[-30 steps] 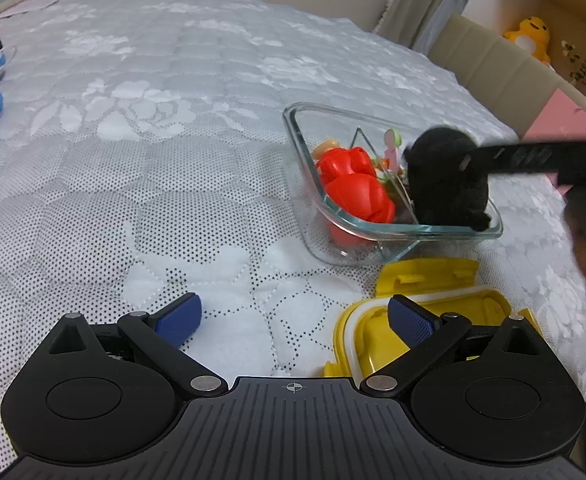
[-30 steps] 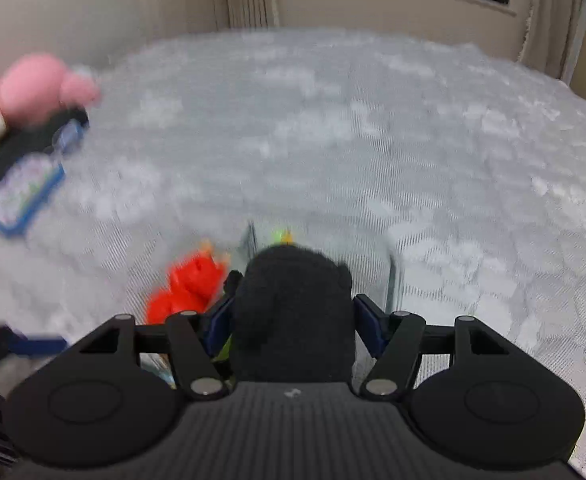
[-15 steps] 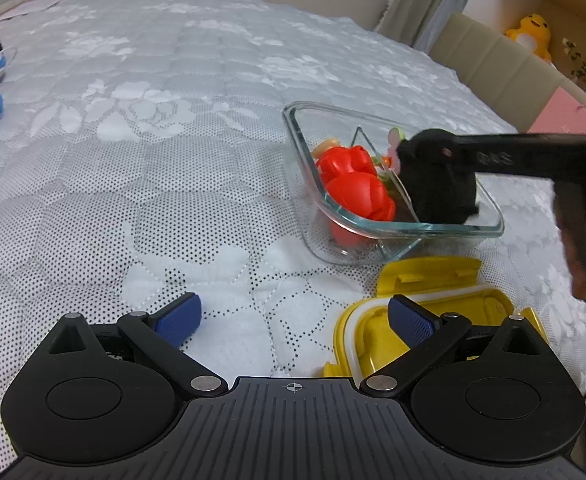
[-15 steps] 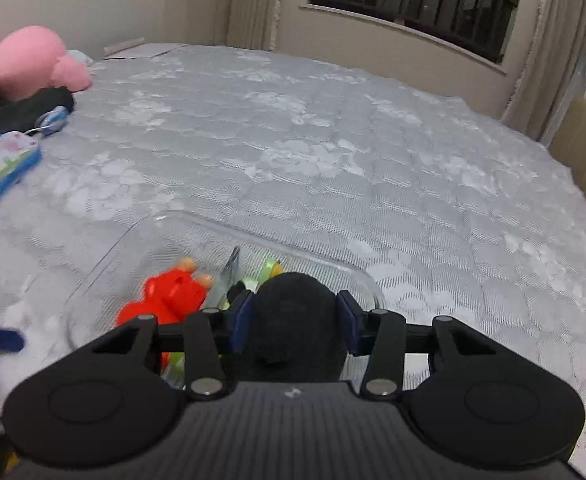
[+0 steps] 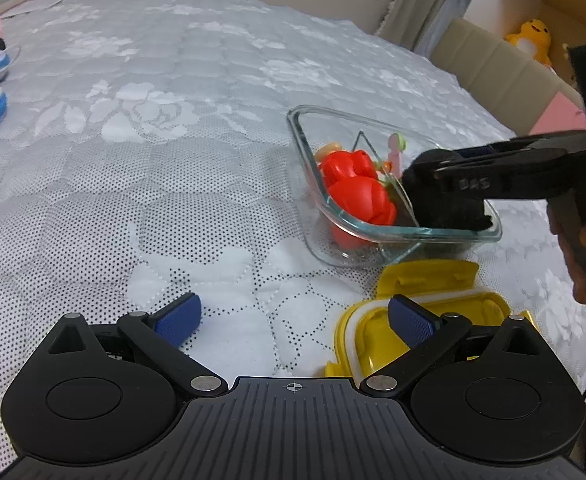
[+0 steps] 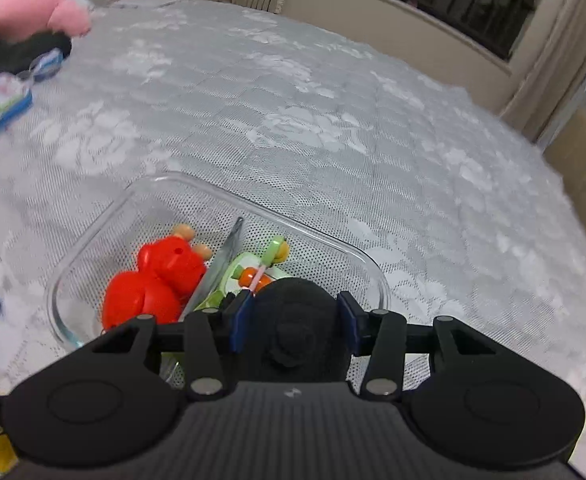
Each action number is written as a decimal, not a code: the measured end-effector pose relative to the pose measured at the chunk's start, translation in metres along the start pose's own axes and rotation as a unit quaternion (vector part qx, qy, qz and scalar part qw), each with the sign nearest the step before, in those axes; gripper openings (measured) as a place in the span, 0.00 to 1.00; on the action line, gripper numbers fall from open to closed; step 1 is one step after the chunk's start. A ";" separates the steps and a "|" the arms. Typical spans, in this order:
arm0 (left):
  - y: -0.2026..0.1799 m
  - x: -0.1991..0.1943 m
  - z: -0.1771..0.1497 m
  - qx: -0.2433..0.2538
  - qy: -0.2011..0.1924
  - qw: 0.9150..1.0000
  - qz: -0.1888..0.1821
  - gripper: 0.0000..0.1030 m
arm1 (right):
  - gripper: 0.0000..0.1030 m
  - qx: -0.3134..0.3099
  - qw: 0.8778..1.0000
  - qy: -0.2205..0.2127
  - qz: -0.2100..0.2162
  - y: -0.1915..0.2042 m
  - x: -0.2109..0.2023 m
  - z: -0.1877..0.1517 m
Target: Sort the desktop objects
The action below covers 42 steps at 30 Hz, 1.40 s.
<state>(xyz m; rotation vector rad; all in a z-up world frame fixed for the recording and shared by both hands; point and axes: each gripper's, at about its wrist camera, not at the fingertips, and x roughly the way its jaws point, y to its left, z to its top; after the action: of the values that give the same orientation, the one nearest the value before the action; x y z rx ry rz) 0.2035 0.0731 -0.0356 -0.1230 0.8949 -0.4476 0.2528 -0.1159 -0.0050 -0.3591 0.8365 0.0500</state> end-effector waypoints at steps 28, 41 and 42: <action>0.001 0.002 0.001 -0.002 0.001 1.000 0.001 0.99 | 0.27 0.072 0.997 -0.018 0.038 -0.020 -0.023 -0.003; -0.017 -0.008 0.003 0.008 -0.014 1.000 0.004 0.99 | 0.47 0.086 0.991 -0.093 0.046 -0.029 -0.049 -0.021; -0.021 -0.009 0.003 0.011 -0.016 1.000 0.005 0.99 | 0.50 0.097 0.988 -0.106 0.052 -0.034 -0.061 -0.026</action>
<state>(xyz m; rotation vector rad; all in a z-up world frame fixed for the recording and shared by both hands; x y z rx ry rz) 0.1943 0.0576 -0.0208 -0.1048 0.8585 -0.4448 0.1994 -0.1511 0.0333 -0.1242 0.6421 0.1007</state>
